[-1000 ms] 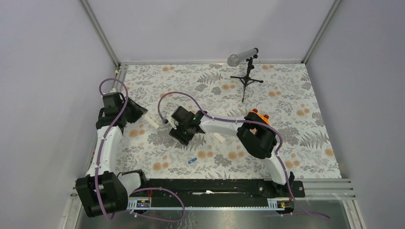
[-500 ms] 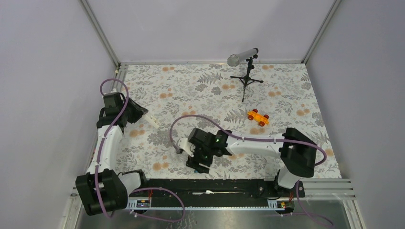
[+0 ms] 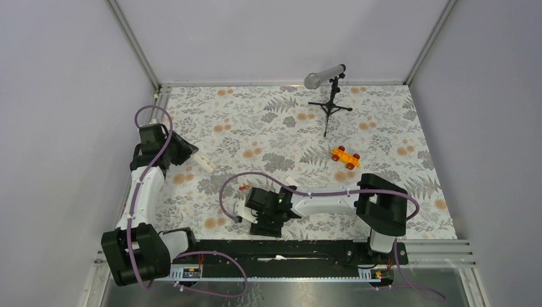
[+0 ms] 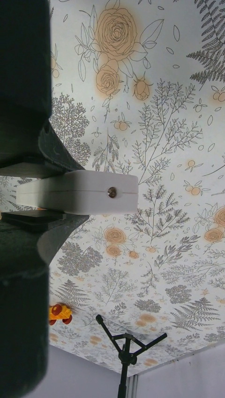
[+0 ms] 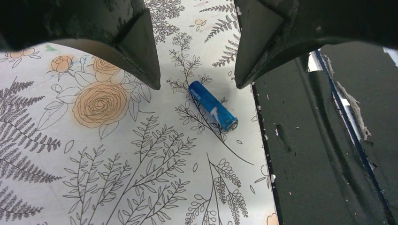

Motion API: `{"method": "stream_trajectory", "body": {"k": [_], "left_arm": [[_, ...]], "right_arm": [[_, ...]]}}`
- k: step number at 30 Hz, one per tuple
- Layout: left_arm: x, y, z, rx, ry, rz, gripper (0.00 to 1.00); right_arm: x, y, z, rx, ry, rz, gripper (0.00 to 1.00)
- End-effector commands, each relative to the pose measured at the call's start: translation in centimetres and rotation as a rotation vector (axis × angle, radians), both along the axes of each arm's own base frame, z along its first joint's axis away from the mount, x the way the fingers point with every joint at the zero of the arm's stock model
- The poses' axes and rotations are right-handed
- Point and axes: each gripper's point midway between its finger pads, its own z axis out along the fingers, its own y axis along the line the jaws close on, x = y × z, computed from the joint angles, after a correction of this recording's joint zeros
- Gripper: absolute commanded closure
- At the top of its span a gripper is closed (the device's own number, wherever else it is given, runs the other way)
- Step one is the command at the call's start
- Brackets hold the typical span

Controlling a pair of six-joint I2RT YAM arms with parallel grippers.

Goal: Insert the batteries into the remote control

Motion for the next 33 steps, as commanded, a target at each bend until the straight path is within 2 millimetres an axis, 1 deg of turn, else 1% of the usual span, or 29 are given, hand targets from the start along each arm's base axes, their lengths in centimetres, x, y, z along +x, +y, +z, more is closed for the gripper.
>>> {"method": "stream_trajectory", "body": {"k": [1, 5, 10, 14, 15, 18, 21, 23, 25, 26, 28, 30, 31, 33], "left_arm": [[1.1, 0.3, 1.3, 0.012, -0.061, -0.006, 1.0], [1.0, 0.3, 1.2, 0.011, -0.059, -0.008, 1.0], [0.9, 0.3, 1.2, 0.014, -0.059, -0.008, 1.0], [0.8, 0.3, 1.4, 0.021, -0.065, -0.007, 1.0], [0.8, 0.3, 1.4, 0.023, -0.066, -0.006, 1.0], [0.6, 0.4, 1.5, 0.026, -0.066, -0.005, 1.0], [0.4, 0.3, 1.6, 0.027, -0.062, -0.009, 1.0], [0.3, 0.2, 1.6, 0.027, -0.059, -0.013, 1.0], [0.1, 0.2, 1.7, 0.023, -0.055, -0.016, 1.0], [0.1, 0.1, 1.7, 0.02, -0.052, -0.018, 1.0], [0.1, 0.1, 1.9, 0.027, -0.059, -0.024, 1.0], [0.1, 0.4, 1.9, 0.045, -0.07, -0.015, 1.0], [0.1, 0.6, 2.0, 0.052, -0.078, -0.006, 1.0], [0.1, 0.5, 2.3, 0.048, -0.092, -0.001, 1.0]], "right_arm": [[0.2, 0.2, -0.5, -0.005, -0.052, 0.028, 0.35], [0.1, 0.3, -0.7, -0.001, -0.048, 0.025, 0.37], [0.0, 0.6, -0.8, 0.005, -0.038, 0.015, 0.43], [0.8, 0.8, -0.5, 0.001, -0.073, -0.04, 0.43], [1.3, 0.7, -0.3, 0.002, -0.099, -0.065, 0.43], [1.6, 0.8, 0.9, 0.033, -0.111, -0.112, 0.42], [0.9, 0.5, 3.0, 0.061, -0.07, -0.15, 0.35], [0.7, 0.4, 4.9, 0.08, -0.04, -0.209, 0.32], [1.0, 0.4, 6.8, 0.103, -0.021, -0.315, 0.28], [1.5, 0.6, 7.7, 0.125, -0.009, -0.407, 0.26], [2.5, 0.8, 9.1, 0.159, 0.029, -0.602, 0.25], [3.8, 0.4, 9.1, 0.178, 0.069, -0.848, 0.25], [4.2, 0.1, 8.7, 0.182, 0.111, -1.02, 0.25], [5.2, -1.1, 7.7, 0.154, 0.127, -1.259, 0.29]]}}
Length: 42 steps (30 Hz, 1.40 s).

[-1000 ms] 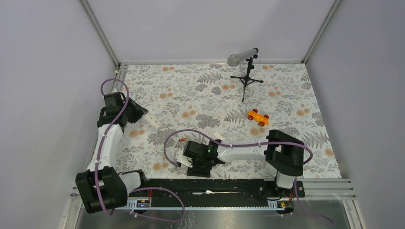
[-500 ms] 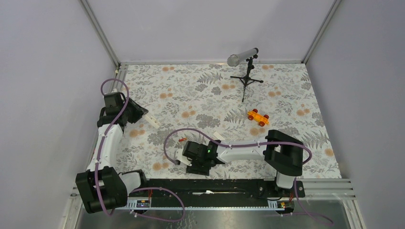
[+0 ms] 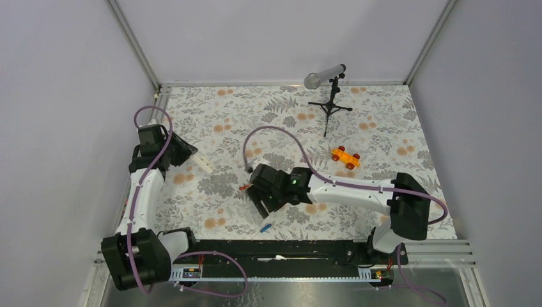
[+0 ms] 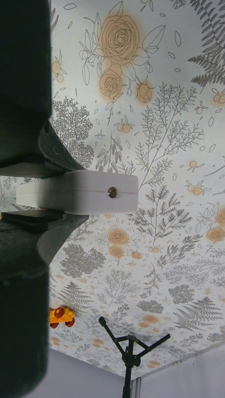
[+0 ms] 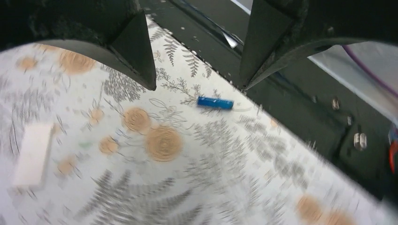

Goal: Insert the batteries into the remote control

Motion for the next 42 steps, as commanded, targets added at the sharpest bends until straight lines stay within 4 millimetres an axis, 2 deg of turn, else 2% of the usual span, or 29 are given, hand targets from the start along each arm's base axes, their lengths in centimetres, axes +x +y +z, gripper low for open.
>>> {"method": "stream_trajectory", "body": {"k": [1, 3, 5, 8, 10, 12, 16, 20, 22, 23, 27, 33, 42], "left_arm": [[0.7, 0.4, 2.3, 0.027, -0.103, 0.008, 1.0], [0.8, 0.3, 2.3, 0.02, -0.115, 0.002, 1.0], [0.9, 0.2, 2.2, 0.012, -0.107, 0.001, 1.0], [1.1, 0.1, 2.6, -0.007, -0.12, 0.02, 1.0], [1.1, -0.1, 3.1, -0.028, -0.166, 0.03, 1.0], [1.2, -0.6, 3.3, -0.044, -0.2, 0.012, 1.0], [0.7, -0.7, 2.2, -0.045, -0.164, 0.002, 1.0], [0.2, -0.6, 1.9, -0.031, -0.177, 0.004, 1.0], [0.0, -0.5, 1.9, -0.023, -0.179, 0.011, 1.0], [0.0, -0.5, 2.0, -0.026, -0.182, 0.012, 1.0], [-0.1, -0.7, 1.7, -0.03, -0.185, 0.004, 1.0], [-0.3, -0.7, 1.6, -0.025, -0.185, 0.0, 1.0], [-0.2, -0.8, 1.8, -0.029, -0.195, -0.005, 1.0]], "right_arm": [[2.5, -2.8, -0.8, -0.027, 0.108, -0.646, 0.29], [2.8, -3.8, -1.1, -0.084, 0.104, -0.794, 0.24], [1.8, -3.5, -2.0, -0.1, 0.198, -0.914, 0.24], [-1.1, -1.4, -3.5, -0.047, 0.379, -1.018, 0.32], [-2.8, -1.4, -4.7, -0.053, 0.455, -1.094, 0.36], [-3.4, -1.2, -4.9, -0.041, 0.483, -1.141, 0.38], [-3.0, -0.7, -5.0, -0.012, 0.475, -1.179, 0.4], [-3.9, 0.6, -6.3, -0.041, 0.533, -1.186, 0.4], [-4.4, 0.7, -7.2, -0.082, 0.536, -1.192, 0.4], [-4.5, 0.6, -7.5, -0.097, 0.534, -1.194, 0.44], [-3.5, 0.4, -8.5, -0.106, 0.47, -1.218, 0.48], [-2.5, 0.2, -8.7, -0.117, 0.404, -1.245, 0.5], [-3.4, -1.0, -9.4, -0.211, 0.386, -1.253, 0.71]]}}
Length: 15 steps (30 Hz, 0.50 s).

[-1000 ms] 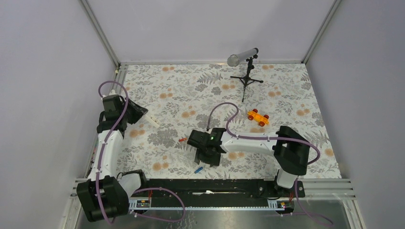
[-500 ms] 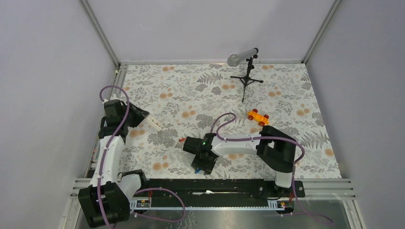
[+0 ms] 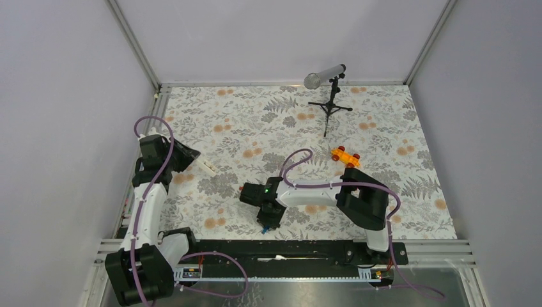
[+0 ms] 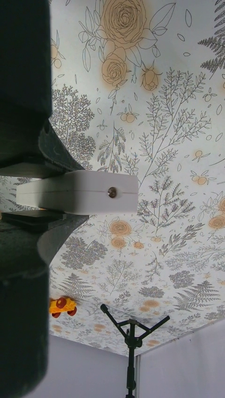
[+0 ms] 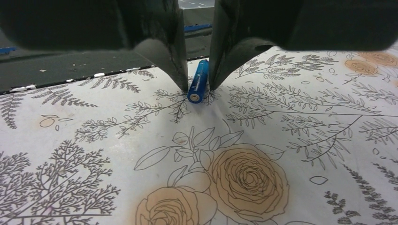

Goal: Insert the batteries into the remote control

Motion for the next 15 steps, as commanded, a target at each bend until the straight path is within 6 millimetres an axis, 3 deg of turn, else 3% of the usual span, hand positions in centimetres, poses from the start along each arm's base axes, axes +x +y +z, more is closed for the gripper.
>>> {"method": "stream_trajectory", "body": {"k": [1, 7, 11, 15], "left_arm": [[0.95, -0.02, 2.12, 0.009, -0.098, -0.016, 1.0], [0.88, -0.21, 2.26, 0.001, -0.107, -0.021, 1.0], [0.78, -0.64, 2.14, -0.022, -0.11, -0.033, 1.0], [0.76, -0.63, 2.27, -0.021, -0.115, -0.031, 1.0]], "right_arm": [[-0.15, -1.53, -0.45, -0.095, -0.015, -0.017, 0.73], [-0.33, -1.58, -1.03, -0.111, -0.006, 0.005, 0.79], [-0.11, -1.08, -1.01, -0.112, -0.009, 0.023, 0.71], [-0.17, -1.07, -1.34, -0.128, 0.0, 0.031, 0.71]]}}
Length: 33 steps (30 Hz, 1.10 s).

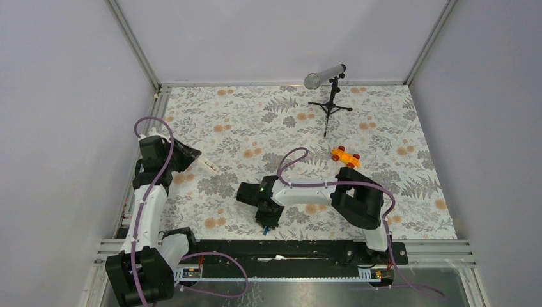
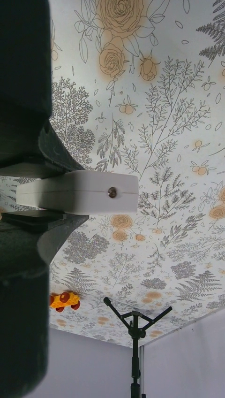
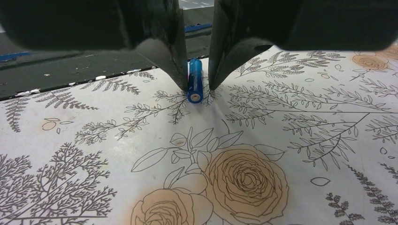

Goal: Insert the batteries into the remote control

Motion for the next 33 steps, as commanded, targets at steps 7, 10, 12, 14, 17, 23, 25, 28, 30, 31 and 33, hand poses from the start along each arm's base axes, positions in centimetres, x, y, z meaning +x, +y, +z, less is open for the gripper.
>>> {"method": "stream_trajectory", "body": {"k": [7, 10, 12, 14, 17, 23, 25, 28, 30, 31, 33], "left_arm": [[0.6, -0.1, 1.9, -0.007, -0.093, -0.005, 1.0], [0.6, -0.3, 1.9, -0.016, -0.097, -0.01, 1.0], [0.7, -0.5, 1.9, -0.024, -0.101, -0.019, 1.0], [0.8, -0.8, 2.1, -0.038, -0.114, -0.033, 1.0], [1.1, -2.4, 2.9, -0.089, -0.167, -0.112, 1.0], [0.3, -6.6, 3.8, -0.093, -0.209, -0.274, 1.0], [-0.4, -8.6, 4.4, -0.107, -0.255, -0.361, 1.0], [-1.6, -11.9, 6.6, -0.129, -0.371, -0.509, 1.0], [-3.0, -13.9, 8.6, -0.131, -0.472, -0.648, 1.0], [-3.6, -14.7, 9.7, -0.12, -0.521, -0.708, 1.0], [-4.4, -15.6, 11.1, -0.091, -0.584, -0.789, 1.0]], "right_arm": [[-1.5, -2.4, -2.2, -0.127, 0.058, -0.002, 0.8], [-0.4, -2.0, -1.4, -0.123, -0.002, 0.026, 0.85], [1.3, -1.6, 0.2, -0.129, -0.083, 0.054, 0.88], [3.2, -1.2, 2.6, -0.134, -0.187, 0.077, 0.9], [5.7, -1.8, 5.7, -0.142, -0.332, 0.102, 0.91], [8.8, -5.7, 10.5, -0.197, -0.556, 0.157, 0.91], [10.0, -7.5, 11.9, -0.225, -0.624, 0.181, 0.9], [11.5, -9.6, 14.1, -0.2, -0.675, 0.233, 0.91], [12.5, -10.3, 17.6, -0.108, -0.763, 0.27, 0.93], [12.7, -10.2, 19.4, -0.062, -0.826, 0.3, 0.92], [13.0, -10.0, 22.8, 0.048, -0.951, 0.357, 0.91]]}}
